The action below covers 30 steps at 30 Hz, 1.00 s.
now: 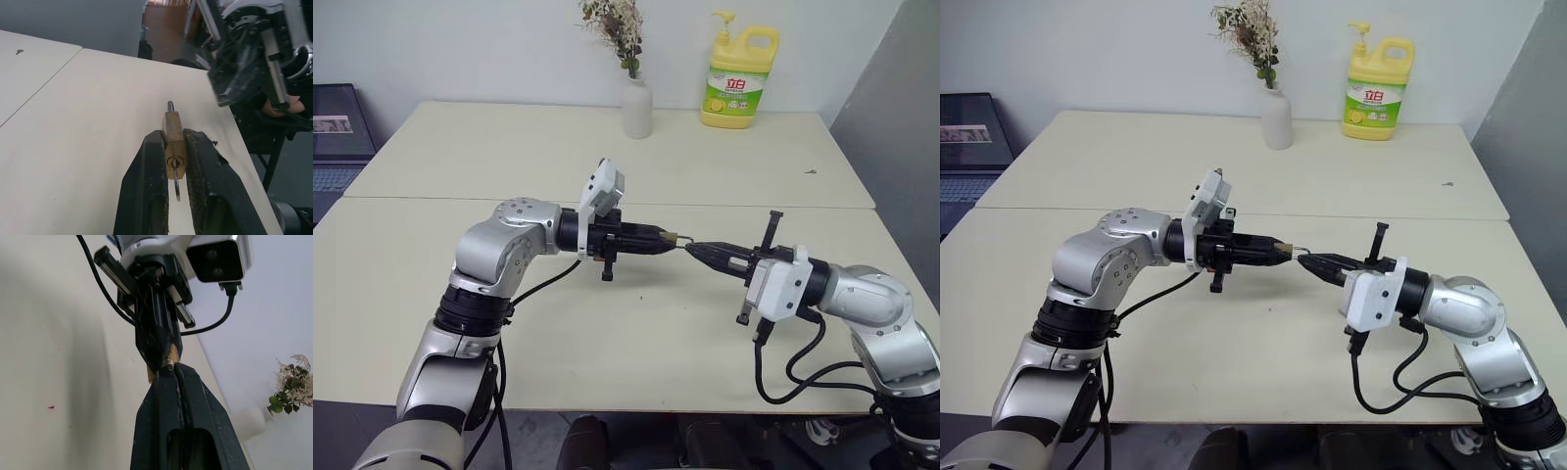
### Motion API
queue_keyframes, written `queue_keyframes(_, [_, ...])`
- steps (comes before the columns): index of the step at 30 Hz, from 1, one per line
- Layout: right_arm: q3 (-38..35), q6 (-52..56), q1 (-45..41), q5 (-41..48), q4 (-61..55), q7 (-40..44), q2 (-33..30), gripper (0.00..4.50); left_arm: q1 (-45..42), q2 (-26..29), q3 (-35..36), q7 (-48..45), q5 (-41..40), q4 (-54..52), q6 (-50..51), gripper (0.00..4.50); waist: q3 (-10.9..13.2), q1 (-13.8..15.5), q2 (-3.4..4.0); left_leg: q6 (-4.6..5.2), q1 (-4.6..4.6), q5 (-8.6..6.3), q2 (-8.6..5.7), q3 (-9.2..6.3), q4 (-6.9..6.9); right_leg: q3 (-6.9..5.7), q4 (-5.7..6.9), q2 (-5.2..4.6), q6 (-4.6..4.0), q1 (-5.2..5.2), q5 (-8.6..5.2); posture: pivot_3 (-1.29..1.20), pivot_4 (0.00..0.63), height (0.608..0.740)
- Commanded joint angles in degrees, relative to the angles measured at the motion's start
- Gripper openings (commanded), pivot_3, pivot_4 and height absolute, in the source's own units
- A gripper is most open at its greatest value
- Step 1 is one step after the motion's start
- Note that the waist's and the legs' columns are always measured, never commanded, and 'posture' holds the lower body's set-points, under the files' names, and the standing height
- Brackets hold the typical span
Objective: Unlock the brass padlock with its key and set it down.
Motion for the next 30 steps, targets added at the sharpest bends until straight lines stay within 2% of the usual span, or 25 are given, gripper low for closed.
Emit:
queue_keyframes(1, [-0.5, -1.6, -0.9, 0.2, 0.1, 0.0, 0.2, 0.0, -0.5, 0.7, 0.8, -1.2, -1.7, -3.1, 0.3, 0.17, 0.0, 0.0, 0.0, 0.0, 0.0, 0.0, 0.0, 0.0, 0.0, 0.0, 0.0, 0.0, 0.0, 0.0, 0.0, 0.0, 0.15, 0.74])
queue_keyframes(30, [1.3, -5.3, -1.8, 1.4, 5.2, 5.4, -0.7, 0.0, 1.1, 2.2, 0.9, -3.8, -3.7, -6.2, 0.7, 0.17, 0.0, 0.0, 0.0, 0.0, 0.0, 0.0, 0.0, 0.0, 0.0, 0.0, 0.0, 0.0, 0.0, 0.0, 0.0, 0.0, 0.15, 0.74])
